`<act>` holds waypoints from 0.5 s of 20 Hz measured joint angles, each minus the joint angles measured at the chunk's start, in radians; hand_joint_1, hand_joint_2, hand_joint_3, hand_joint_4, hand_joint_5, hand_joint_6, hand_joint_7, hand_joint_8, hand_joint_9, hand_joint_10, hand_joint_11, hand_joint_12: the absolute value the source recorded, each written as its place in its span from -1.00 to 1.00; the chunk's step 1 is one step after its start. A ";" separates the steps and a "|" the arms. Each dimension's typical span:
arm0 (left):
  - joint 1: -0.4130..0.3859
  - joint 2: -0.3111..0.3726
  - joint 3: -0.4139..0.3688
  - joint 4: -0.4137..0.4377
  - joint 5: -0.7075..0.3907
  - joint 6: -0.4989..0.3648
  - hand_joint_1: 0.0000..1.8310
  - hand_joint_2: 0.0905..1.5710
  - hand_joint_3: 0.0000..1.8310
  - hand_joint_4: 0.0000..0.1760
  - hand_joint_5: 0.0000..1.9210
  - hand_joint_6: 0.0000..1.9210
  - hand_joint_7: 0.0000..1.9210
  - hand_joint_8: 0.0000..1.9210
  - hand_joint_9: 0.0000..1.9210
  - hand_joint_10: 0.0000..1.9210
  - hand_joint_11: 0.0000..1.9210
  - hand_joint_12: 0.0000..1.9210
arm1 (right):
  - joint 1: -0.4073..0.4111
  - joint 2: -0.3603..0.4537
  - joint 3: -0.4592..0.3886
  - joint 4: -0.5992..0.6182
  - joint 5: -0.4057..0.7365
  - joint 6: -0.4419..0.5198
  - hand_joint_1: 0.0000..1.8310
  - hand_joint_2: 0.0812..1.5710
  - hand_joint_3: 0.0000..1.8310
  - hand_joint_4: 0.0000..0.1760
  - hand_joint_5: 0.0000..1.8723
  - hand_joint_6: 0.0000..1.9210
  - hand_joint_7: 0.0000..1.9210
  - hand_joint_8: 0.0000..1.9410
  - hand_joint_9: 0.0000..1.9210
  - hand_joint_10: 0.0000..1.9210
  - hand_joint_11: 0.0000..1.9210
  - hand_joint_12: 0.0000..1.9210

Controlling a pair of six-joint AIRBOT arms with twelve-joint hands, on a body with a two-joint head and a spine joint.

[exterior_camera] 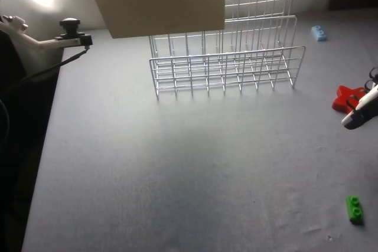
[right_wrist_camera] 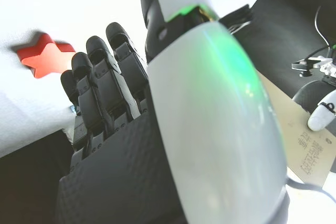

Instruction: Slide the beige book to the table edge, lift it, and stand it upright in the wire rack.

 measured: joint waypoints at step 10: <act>0.005 -0.098 0.055 0.055 -0.016 -0.031 0.61 0.53 -1.00 -1.00 -0.26 0.38 -0.43 0.48 -0.29 0.40 -0.27 0.66 | -0.011 -0.001 0.003 0.000 0.002 0.000 -0.65 0.49 -1.00 -1.00 -0.70 -1.00 -0.70 -1.00 -0.73 -1.00 -1.00 -0.31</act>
